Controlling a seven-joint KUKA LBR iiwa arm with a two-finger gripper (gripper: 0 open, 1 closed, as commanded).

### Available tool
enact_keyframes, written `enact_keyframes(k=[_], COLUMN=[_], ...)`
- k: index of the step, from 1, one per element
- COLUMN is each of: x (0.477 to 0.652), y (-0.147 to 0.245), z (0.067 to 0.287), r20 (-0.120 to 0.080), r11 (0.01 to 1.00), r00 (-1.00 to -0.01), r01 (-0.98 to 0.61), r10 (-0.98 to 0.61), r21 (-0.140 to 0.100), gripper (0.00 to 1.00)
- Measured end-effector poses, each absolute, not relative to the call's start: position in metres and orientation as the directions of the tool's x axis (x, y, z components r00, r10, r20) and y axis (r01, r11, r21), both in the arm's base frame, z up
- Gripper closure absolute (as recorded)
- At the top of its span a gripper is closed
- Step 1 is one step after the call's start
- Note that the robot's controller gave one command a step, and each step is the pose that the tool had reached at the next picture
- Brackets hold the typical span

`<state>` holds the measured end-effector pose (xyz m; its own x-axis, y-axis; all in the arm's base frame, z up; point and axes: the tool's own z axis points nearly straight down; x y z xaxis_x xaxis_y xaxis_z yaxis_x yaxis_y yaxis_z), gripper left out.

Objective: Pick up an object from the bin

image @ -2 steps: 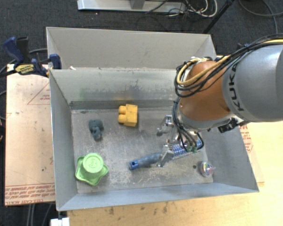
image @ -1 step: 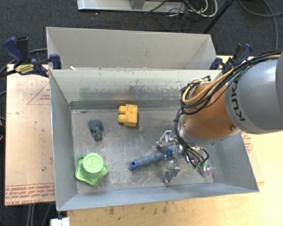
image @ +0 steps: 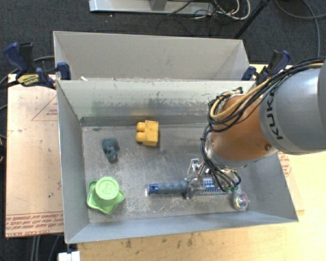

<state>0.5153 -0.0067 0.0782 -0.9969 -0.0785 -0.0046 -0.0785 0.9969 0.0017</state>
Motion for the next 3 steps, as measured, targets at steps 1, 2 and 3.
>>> enact_keyframes(k=[1, 2, 3], x=[0.515, 0.515, 0.554], y=[-0.016, -0.016, -0.022], z=[0.229, 0.227, 0.083], r20=[-0.009, -0.006, 0.005], r11=[0.980, 0.980, 0.964], r00=[-0.980, -0.980, -0.964], r01=[-0.197, -0.197, -0.267], r10=[-0.197, -0.197, -0.267], r21=[-0.002, -0.001, 0.003], gripper=[1.00, 0.00, 0.00])
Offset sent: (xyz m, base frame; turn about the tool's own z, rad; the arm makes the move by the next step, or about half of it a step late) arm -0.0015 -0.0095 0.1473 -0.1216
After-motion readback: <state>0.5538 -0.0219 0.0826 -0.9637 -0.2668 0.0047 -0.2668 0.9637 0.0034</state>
